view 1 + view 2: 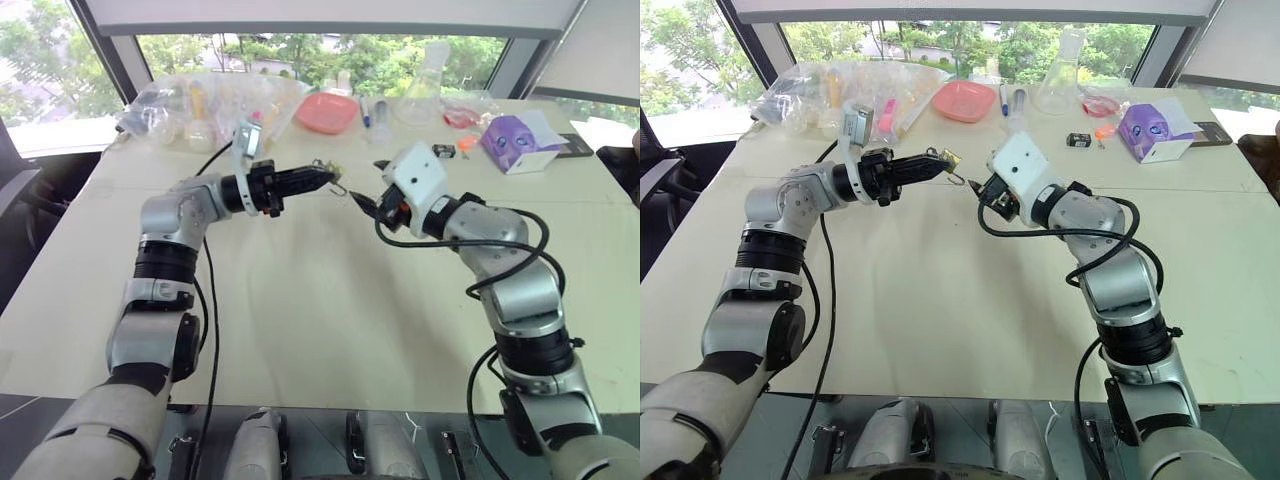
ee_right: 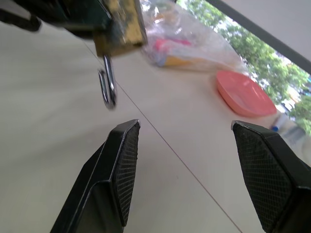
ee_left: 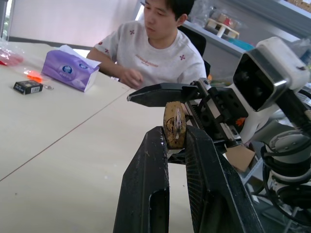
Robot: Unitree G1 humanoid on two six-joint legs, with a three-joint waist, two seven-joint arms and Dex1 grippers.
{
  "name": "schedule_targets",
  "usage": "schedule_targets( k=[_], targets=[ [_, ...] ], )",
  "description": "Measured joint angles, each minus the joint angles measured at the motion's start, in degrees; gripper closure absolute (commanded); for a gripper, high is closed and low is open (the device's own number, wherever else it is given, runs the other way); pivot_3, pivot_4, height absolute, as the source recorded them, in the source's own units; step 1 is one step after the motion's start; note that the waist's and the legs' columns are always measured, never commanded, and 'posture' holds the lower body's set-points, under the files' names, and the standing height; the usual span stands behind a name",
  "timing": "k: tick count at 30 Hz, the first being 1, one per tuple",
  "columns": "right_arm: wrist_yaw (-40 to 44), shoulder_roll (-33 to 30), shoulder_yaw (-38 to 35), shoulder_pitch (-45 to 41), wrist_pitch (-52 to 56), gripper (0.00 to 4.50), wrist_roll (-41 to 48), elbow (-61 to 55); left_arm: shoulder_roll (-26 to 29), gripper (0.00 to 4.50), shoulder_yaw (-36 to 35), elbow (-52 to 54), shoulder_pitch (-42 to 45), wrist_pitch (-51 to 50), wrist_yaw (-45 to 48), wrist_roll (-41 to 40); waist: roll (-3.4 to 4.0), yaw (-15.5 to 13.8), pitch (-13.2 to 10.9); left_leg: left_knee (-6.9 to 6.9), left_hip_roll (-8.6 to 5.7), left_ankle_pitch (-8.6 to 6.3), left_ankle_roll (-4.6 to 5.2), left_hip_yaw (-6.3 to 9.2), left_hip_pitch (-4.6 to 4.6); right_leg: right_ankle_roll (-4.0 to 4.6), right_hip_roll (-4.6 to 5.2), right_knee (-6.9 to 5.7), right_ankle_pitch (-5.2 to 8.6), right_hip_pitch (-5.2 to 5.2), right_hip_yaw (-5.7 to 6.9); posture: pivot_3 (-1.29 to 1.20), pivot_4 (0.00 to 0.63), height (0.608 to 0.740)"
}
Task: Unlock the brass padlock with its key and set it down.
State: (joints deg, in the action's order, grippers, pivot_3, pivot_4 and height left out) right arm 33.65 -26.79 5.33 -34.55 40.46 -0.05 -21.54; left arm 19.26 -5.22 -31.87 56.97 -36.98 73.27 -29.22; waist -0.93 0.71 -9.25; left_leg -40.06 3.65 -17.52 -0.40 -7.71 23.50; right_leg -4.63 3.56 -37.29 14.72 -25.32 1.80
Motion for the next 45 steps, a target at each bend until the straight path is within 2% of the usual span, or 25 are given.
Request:
schedule_targets(
  k=[7,9,12,16,21,27,29,32,36,42,45],
  targets=[
    [2.4,-8.4,-3.6,4.2,5.7,1.46,2.1,-7.6,-2.1,4.50,1.2,-4.6,0.1,1.2,-1.4,1.1,0.00,-0.2,0.0,0.00,-0.02,-0.02,0.03,0.03,0.02,0.00,0.01,0.05,0.00,0.02,0.00,0.00,0.150,0.733],
    [5.7,-12.6,-4.0,8.2,10.4,1.46,5.1,-12.7,-3.8,4.50,0.9,-7.1,0.0,0.8,-3.8,1.1,-0.01,-0.3,0.0,0.00,-0.02,-0.05,0.09,0.04,0.02,0.00,0.01,0.09,0.00,0.04,0.00,0.00,0.150,0.733],
    [8.1,-15.5,-4.4,12.6,16.4,1.46,9.0,-18.2,-7.3,4.50,-0.7,-11.0,-0.3,-1.6,-9.5,1.0,-0.03,-0.2,0.0,-0.03,-0.03,-0.18,0.32,0.08,0.01,0.00,0.01,0.08,0.00,0.05,-0.01,0.00,0.150,0.733],
    [8.4,-18.8,-4.5,13.9,19.7,1.46,10.9,-22.0,-11.4,4.50,-2.5,-14.7,-0.6,-5.1,-17.2,1.0,-0.03,0.0,0.0,-0.02,-0.02,-0.23,0.41,0.18,-0.02,0.00,0.00,0.06,0.00,0.04,-0.02,0.00,0.150,0.733],
    [7.0,-19.5,-4.5,14.0,21.8,1.46,11.8,-23.2,-15.7,4.50,-4.7,-18.1,-2.7,-9.6,-24.9,1.0,-0.05,-0.1,0.0,-0.02,-0.02,-0.23,0.41,0.18,-0.02,0.00,0.01,0.06,0.00,0.04,-0.02,0.00,0.150,0.733],
    [4.9,-19.5,-4.4,15.1,22.9,1.46,12.7,-23.6,-16.7,4.50,-7.4,-18.9,-2.3,-10.6,-31.2,0.0,-0.05,-0.1,0.0,-0.02,-0.02,-0.23,0.40,0.18,-0.06,0.00,0.01,0.06,0.00,0.08,-0.02,0.00,0.150,0.733],
    [4.3,-19.5,-4.1,15.1,22.9,1.41,12.7,-23.9,-16.7,3.50,-7.4,-18.5,-2.4,-11.2,-31.5,0.0,-0.04,-0.1,0.0,-0.02,-0.02,-0.21,0.37,0.18,-0.07,0.00,0.01,0.06,0.00,0.08,-0.02,0.00,0.150,0.733],
    [3.8,-19.4,-3.7,15.1,22.9,1.41,12.9,-24.0,-16.4,2.24,-7.4,-18.5,-3.2,-11.6,-32.3,0.0,-0.05,-0.1,0.0,-0.02,-0.02,-0.14,0.25,0.17,-0.07,0.00,0.01,0.06,0.00,0.08,-0.02,0.00,0.150,0.733],
    [3.3,-19.4,-3.5,14.9,22.9,1.41,13.4,-24.0,-16.0,0.13,-7.4,-16.2,-3.1,-13.1,-32.3,-0.5,-0.07,-0.1,0.0,-0.03,-0.02,-0.18,0.32,0.18,-0.19,0.00,0.01,0.07,0.00,0.24,-0.01,0.00,0.150,0.733],
    [2.9,-19.5,-3.4,15.0,22.9,1.41,13.9,-23.9,-10.6,0.13,0.5,-4.2,-7.1,-11.9,-32.9,4.0,-0.03,0.5,0.1,0.03,0.05,-0.19,0.33,0.18,-0.34,0.02,-0.05,0.03,0.00,0.30,-0.05,0.00,0.150,0.733],
    [2.7,-19.5,-3.5,15.5,22.9,1.41,14.2,-23.9,-4.2,0.13,3.0,5.1,-11.0,-13.2,-33.2,6.1,-0.03,0.6,0.1,0.04,0.07,-0.09,0.15,0.16,-0.31,0.03,-0.05,-0.01,0.00,0.23,-0.10,0.00,0.150,0.733]
  ],
)
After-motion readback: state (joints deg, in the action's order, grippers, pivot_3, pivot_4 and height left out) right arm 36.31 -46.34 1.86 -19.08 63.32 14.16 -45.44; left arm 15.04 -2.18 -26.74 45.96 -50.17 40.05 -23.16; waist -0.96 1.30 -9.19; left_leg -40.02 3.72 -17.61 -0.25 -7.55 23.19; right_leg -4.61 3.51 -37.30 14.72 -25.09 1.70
